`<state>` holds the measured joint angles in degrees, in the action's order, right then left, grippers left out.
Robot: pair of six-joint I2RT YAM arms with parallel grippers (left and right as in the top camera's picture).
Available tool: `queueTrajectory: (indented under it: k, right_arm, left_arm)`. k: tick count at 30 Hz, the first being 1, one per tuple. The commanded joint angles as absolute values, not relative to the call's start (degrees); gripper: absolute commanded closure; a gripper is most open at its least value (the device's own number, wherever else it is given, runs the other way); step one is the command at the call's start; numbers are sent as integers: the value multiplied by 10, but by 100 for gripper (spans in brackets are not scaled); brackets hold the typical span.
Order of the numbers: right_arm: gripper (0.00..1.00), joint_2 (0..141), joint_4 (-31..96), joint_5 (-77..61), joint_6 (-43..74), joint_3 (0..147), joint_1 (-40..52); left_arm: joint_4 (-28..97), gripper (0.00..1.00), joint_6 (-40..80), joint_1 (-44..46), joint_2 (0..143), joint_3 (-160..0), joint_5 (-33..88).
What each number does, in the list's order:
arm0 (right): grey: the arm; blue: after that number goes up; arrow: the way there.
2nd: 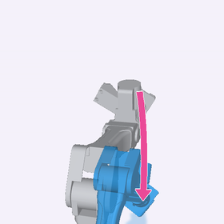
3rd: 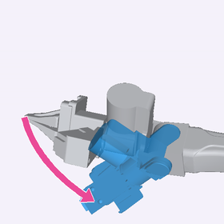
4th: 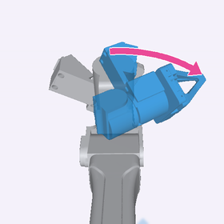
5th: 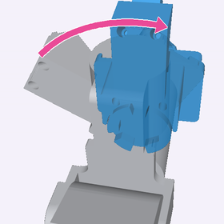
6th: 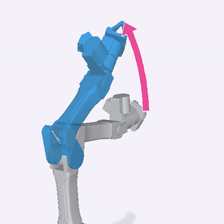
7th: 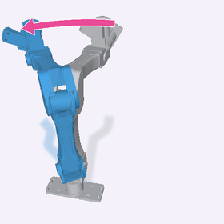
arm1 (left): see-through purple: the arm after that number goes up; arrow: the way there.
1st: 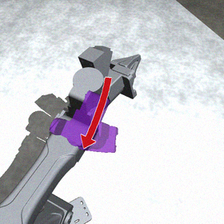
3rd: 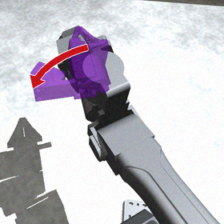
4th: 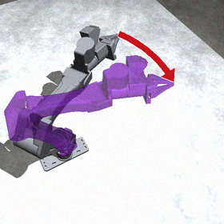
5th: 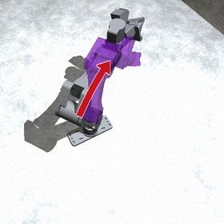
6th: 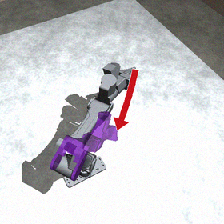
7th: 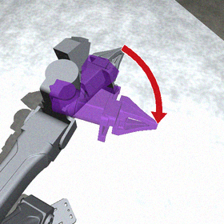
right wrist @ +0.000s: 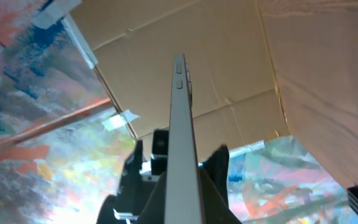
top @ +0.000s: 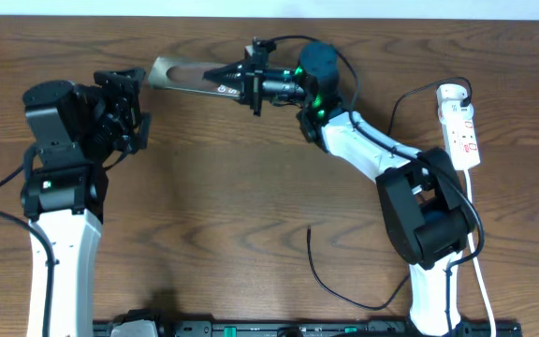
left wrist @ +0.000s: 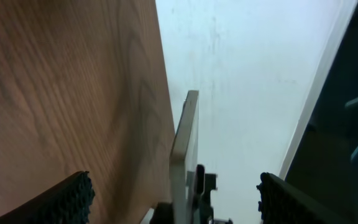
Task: Plug charger to phone and switch on socket
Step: 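Bring the left gripper to the phone's far end and grasp it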
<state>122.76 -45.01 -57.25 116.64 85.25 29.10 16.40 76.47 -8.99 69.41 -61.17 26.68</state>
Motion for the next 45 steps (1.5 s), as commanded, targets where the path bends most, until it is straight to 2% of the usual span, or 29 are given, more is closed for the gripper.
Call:
queueTrajectory:
  k: [1,14,20,23,28,29,31,37,45]
  right_arm:
    - [99,1218,-459,-573,1175,865,306]
    - [99,1218,-466,-543,1175,865,343]
    - [99,1218,-501,-520,1176,865,354]
    - [99,1218,-502,-519,1175,865,354]
    - [99,1218,-502,-514,1175,865,353]
    - [99,1218,-502,-512,1176,865,352]
    - [99,1218,-502,-510,1176,865,352]
    - [99,1218,-507,-509,1175,865,350]
    - [99,1218,-534,-509,1175,865,340]
  left_arm:
    - [157,17,770,-93,711,-611,264]
    - [70,18,798,-93,734,-611,261]
    - [70,20,747,-93,738,-611,255]
    - [69,24,722,-93,738,-611,255]
    - [63,25,692,-93,738,-611,266]
    - [63,29,691,-93,738,-611,266]
    - [62,31,690,-93,738,-609,267]
    - [-6,30,688,-93,738,-586,309]
    - [-30,29,688,-93,738,-553,324]
